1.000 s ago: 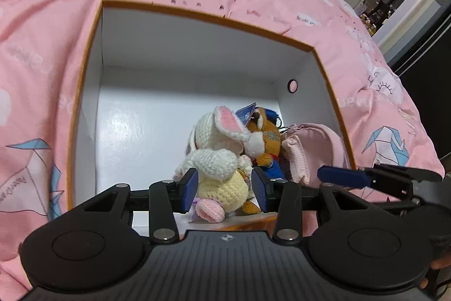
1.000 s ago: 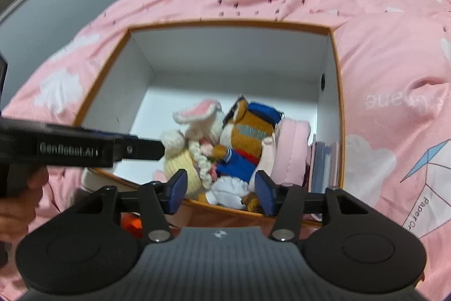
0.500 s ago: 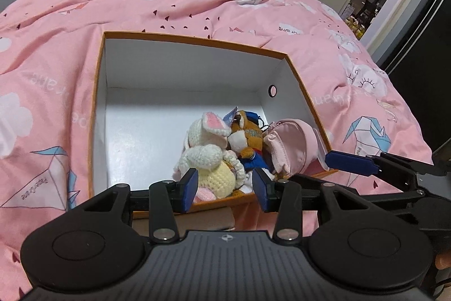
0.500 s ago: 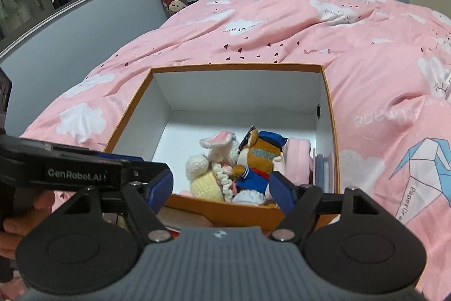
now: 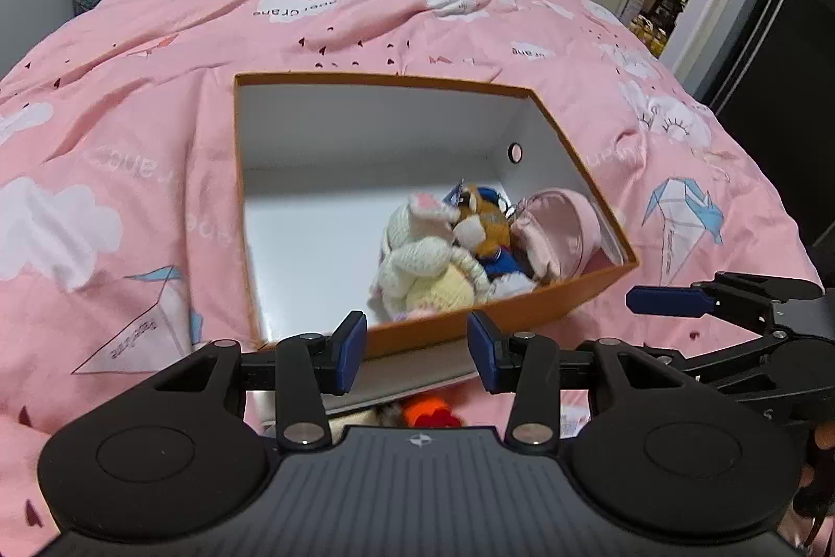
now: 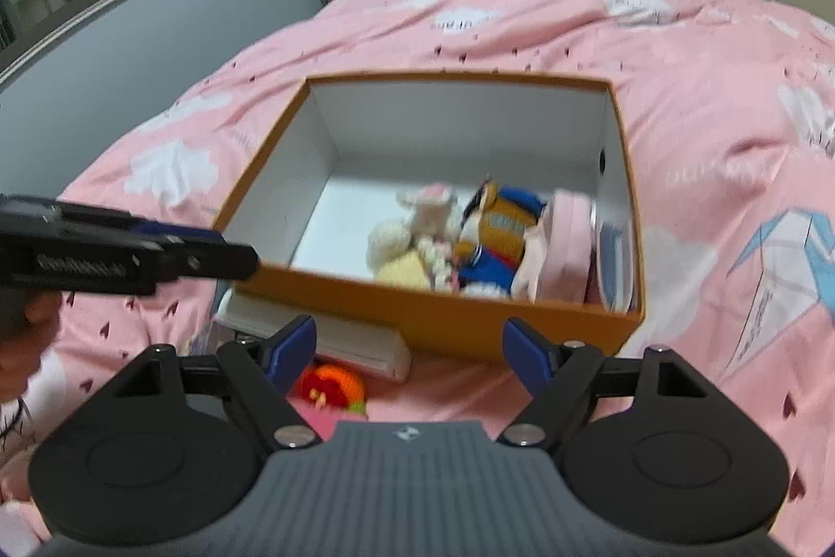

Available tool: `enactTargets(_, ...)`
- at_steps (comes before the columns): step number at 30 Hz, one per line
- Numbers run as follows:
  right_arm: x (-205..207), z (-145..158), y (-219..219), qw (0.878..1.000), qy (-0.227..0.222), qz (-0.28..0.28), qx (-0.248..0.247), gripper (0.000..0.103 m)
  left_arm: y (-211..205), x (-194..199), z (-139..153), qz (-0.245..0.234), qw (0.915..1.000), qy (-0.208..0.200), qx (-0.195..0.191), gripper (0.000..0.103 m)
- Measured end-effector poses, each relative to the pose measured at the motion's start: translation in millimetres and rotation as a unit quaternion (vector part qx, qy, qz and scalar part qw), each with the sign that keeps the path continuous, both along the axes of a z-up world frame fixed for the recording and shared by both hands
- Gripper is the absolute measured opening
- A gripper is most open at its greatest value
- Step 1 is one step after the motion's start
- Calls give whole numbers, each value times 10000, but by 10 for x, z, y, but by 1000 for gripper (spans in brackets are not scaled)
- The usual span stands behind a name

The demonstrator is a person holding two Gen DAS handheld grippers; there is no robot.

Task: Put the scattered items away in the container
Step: 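Withdraw both grippers from the box toward the items beside it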

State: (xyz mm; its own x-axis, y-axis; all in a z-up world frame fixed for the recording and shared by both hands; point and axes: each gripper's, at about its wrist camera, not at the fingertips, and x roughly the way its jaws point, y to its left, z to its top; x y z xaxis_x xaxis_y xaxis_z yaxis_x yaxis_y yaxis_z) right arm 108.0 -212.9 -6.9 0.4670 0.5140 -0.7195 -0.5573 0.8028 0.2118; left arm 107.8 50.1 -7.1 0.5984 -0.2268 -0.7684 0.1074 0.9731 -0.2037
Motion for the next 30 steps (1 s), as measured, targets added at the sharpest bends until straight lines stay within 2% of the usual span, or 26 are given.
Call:
enactTargets(10, -130, -300, 41, 9973, 718, 102, -92, 56, 102, -277, -171, -513, 9971, 530, 172, 55)
enactTargets(16, -185, -368, 157, 9961, 811, 296, -175, 52, 161, -368, -300, -354, 9958, 808, 243, 55)
enactTargets(20, -228, -385, 252, 9951, 816, 507, -217, 52, 119, -474, -284, -686, 9937, 737, 491, 55)
enactTargets(24, -224, -409, 318, 9939, 846, 645, -287, 52, -6, -559, -272, -1328, 9834, 611, 1077, 57)
enactTargets(28, -224, -419, 326, 9931, 888, 718, -274, 52, -134, -591, -326, -1979, 9656, 603, 1574, 58)
enactTargets(30, -240, -404, 327, 9926, 871, 813, -230, 53, -156, -590, -350, -2108, 9602, 635, 1721, 58)
